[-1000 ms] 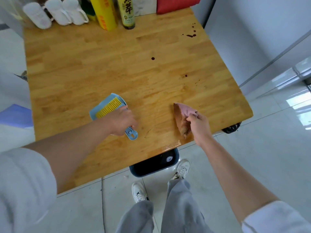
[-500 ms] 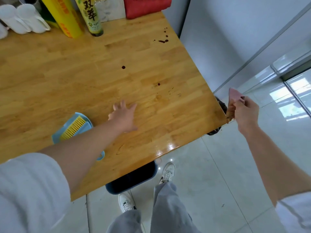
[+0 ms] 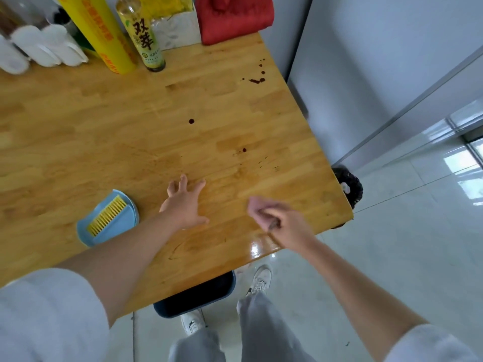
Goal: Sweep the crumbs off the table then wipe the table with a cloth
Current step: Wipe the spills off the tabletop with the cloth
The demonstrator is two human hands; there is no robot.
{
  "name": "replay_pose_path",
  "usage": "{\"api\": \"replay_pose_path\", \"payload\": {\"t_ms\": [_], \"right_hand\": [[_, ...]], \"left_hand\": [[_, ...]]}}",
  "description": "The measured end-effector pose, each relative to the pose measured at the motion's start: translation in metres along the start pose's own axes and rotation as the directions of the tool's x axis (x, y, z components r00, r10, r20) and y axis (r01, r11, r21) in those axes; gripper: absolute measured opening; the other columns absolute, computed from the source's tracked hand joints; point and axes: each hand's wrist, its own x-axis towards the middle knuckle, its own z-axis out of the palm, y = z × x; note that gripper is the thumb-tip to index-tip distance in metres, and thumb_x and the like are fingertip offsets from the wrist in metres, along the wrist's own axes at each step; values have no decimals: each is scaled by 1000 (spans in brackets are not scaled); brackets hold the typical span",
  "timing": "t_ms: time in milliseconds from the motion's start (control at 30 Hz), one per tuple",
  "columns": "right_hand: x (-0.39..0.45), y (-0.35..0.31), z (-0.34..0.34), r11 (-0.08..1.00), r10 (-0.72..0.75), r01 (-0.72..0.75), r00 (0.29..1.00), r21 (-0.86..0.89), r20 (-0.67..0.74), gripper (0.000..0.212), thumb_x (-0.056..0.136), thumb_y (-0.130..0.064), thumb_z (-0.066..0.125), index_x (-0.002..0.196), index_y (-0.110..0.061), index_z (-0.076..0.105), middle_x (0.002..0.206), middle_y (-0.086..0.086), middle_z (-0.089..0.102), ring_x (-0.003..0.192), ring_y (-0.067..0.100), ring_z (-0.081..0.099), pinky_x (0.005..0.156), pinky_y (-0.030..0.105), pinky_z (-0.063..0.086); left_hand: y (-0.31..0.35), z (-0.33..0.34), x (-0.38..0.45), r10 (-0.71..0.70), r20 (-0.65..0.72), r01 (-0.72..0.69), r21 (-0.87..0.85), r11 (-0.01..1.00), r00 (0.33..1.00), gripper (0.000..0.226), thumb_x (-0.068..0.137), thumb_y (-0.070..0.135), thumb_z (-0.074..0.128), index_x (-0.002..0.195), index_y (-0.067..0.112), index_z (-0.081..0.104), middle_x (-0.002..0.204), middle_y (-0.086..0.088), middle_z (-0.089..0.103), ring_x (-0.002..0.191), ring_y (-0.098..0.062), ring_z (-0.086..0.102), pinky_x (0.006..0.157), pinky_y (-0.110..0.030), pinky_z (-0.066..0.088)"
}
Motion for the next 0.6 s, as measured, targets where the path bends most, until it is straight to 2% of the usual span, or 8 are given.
{"api": "replay_pose_path", "payload": {"t_ms": [33, 100, 167, 267, 333, 433, 533, 600], "right_hand": [[3, 18, -24, 989, 148, -146, 982, 28, -117, 32, 93, -13, 64, 122, -27, 69, 104, -19, 65, 81, 10, 71, 57, 7, 49], [6, 50, -67, 870, 490, -473, 806, 136, -333, 38, 94, -21, 54, 131, -24, 61, 94, -14, 69, 75, 18, 71, 51, 17, 45], [13, 52, -68, 774, 605, -621, 667, 124, -436, 43, 95, -20, 48, 137, -21, 54, 107, 5, 69, 91, 29, 69, 63, 29, 48], [27, -9, -2, 908, 408, -414, 840, 63, -356, 40, 95, -7, 51, 130, -26, 54, 121, -5, 64, 88, 15, 67, 58, 23, 50], [20, -53, 47, 990, 130, -132, 990, -40, -57, 34, 94, -6, 56, 114, -33, 57, 105, -10, 65, 69, 2, 61, 48, 19, 51], [2, -55, 58, 982, -116, 136, 982, -128, 151, 28, 96, -14, 62, 122, -25, 66, 122, -4, 64, 84, 11, 69, 62, 27, 60], [-1, 1, -4, 963, 193, -225, 960, -148, -202, 38, 99, -13, 57, 134, -26, 62, 129, 8, 60, 93, 25, 67, 66, 36, 56], [-4, 36, -44, 821, 526, -571, 753, 2, -395, 50, 96, -9, 49, 140, -33, 53, 126, 15, 59, 93, 33, 64, 73, 43, 56]], "left_hand": [[0, -1, 0, 0, 2, 0, 5, 1000, 1000, 113, 81, 52, 77, 158, 39, -5, 164, -8, -23, 150, -44, -12, 112, -54, 39], [0, 0, 0, -5, 7, 5, 12, 1000, 1000, 113, 82, 51, 77, 158, 39, -5, 164, -9, -23, 150, -44, -12, 111, -54, 40], [0, 0, 0, -10, 14, 10, 10, 1000, 1000, 112, 83, 50, 77, 158, 39, -6, 164, -9, -24, 150, -44, -12, 110, -54, 42], [1, -2, -1, -14, 21, 14, 17, 1000, 1000, 112, 84, 50, 76, 158, 38, -6, 163, -9, -25, 150, -44, -12, 110, -53, 42], [2, -2, -2, -15, 20, 14, 20, 1000, 1000, 111, 84, 49, 76, 158, 38, -6, 163, -9, -25, 150, -45, -12, 110, -55, 41], [1, -1, -2, -11, 33, 10, 14, 1000, 999, 111, 84, 48, 75, 158, 39, -7, 163, -8, -27, 150, -44, -13, 109, -57, 41], [-2, 3, 2, -11, 48, 11, 12, 1000, 999, 111, 85, 47, 75, 158, 40, -9, 162, -8, -29, 150, -45, -14, 109, -59, 41], [-3, 4, 5, -8, 44, 8, 3, 1000, 999, 111, 85, 47, 75, 157, 40, -9, 162, -8, -30, 150, -46, -14, 110, -61, 38]]}}
